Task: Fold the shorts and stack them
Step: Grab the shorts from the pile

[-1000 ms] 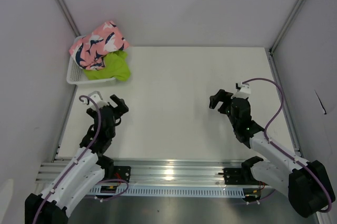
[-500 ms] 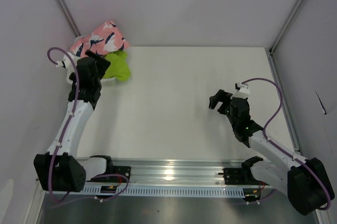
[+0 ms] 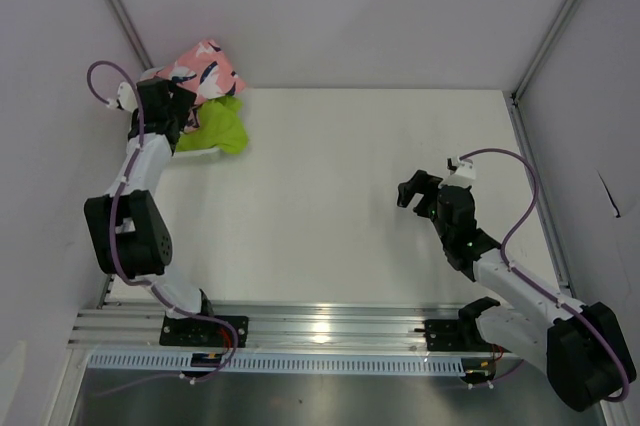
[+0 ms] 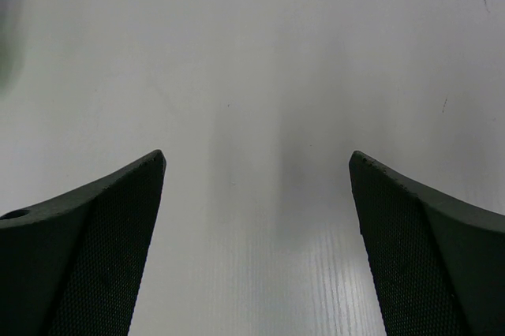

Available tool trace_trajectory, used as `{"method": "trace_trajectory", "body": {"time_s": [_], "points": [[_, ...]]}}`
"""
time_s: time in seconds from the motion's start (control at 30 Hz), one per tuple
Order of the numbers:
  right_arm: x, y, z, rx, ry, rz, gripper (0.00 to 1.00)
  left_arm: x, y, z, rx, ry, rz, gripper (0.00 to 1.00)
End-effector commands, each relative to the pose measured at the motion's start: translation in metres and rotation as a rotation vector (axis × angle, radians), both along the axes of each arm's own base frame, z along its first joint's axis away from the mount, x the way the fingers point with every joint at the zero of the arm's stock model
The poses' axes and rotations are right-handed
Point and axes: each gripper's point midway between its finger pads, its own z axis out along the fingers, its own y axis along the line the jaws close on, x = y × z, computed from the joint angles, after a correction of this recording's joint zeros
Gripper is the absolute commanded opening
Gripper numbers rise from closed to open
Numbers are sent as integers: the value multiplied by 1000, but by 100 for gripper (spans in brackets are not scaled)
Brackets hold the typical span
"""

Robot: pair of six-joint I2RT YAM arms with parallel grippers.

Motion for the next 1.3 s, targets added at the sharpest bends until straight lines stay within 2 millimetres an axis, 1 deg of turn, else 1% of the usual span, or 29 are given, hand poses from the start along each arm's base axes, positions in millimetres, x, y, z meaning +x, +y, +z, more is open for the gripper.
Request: {"method": "trace_trajectory", "body": {"time_s": [0.0, 0.03, 0.07, 0.1, 0.13, 0.17, 0.2, 0.23, 0.27, 0.3, 0.33, 0.43, 0.5, 0.6, 0.63, 0.67, 0.7, 0.73, 0.8, 0.87, 0.93, 0.97, 1.0, 1.03, 1.07, 1.1, 1.17, 1.2, 1.27], "points": [[2, -1, 14, 22, -36, -20, 100, 36, -6, 20, -102, -120, -36, 98], [2, -1, 15, 21, -39, -21, 99, 45, -4, 27, -113, -146, -37, 97], [2, -3, 15, 18, -39, -25, 99, 53, -1, 11, -132, -127, -37, 95], [2, -2, 15, 18, -39, -24, 100, 60, -2, 9, -151, -138, -48, 94], [2, -2, 16, 17, -39, -24, 99, 70, 0, 21, -150, -171, -55, 93], [2, -3, 16, 16, -38, -25, 99, 76, 1, 4, -159, -140, -54, 91], [2, -3, 18, 17, -43, -24, 99, 80, 2, 0, -162, -133, -49, 91], [1, -3, 18, 17, -46, -22, 99, 87, 5, 11, -156, -158, -49, 91], [1, -3, 19, 19, -51, -25, 100, 91, 7, 9, -153, -159, -43, 91], [1, -5, 21, 19, -57, -29, 99, 95, 10, 0, -152, -147, -32, 90], [0, -4, 21, 19, -57, -28, 99, 99, 11, 4, -146, -163, -30, 90], [0, -5, 23, 23, -61, -30, 99, 112, 16, 0, -134, -188, -21, 82], [0, -5, 23, 22, -62, -31, 100, 122, 18, -3, -131, -215, -29, 72], [1, -5, 22, 24, -59, -32, 99, 130, 20, -4, -142, -233, -36, 42], [1, -4, 23, 25, -62, -30, 99, 129, 22, 0, -135, -245, -31, 22], [1, -4, 23, 26, -62, -30, 99, 129, 25, 3, -109, -252, -29, 12], [1, -5, 24, 25, -63, -31, 100, 128, 26, 9, -90, -260, -29, 2], [1, -5, 23, 24, -60, -35, 99, 126, 28, 22, -56, -279, -33, 0], [2, -6, 24, 21, -59, -41, 99, 121, 27, 35, -30, -292, -36, 0], [2, -7, 23, 20, -58, -42, 99, 109, 28, 60, 4, -327, -34, 0], [2, -6, 23, 22, -58, -43, 100, 95, 28, 64, 17, -339, -25, 0], [2, -6, 21, 19, -53, -41, 99, 83, 23, 97, 35, -400, -32, 0], [2, -6, 22, 18, -54, -42, 100, 76, 22, 98, 40, -402, -32, 0], [2, -6, 22, 17, -54, -42, 100, 57, 12, 125, 67, -433, -46, 0], [2, -5, 22, 17, -54, -39, 100, 57, 12, 125, 73, -431, -48, 0], [2, -6, 22, 17, -56, -42, 100, 44, 5, 142, 84, -455, -43, 0], [2, -7, 23, 15, -59, -42, 99, 30, -6, 165, 94, -504, -55, 0], [2, -7, 24, 14, -62, -43, 99, 14, -13, 184, 95, -546, -62, 0], [1, -7, 23, 12, -61, -41, 100, -1, -29, 212, 109, -609, -96, 0]]}}
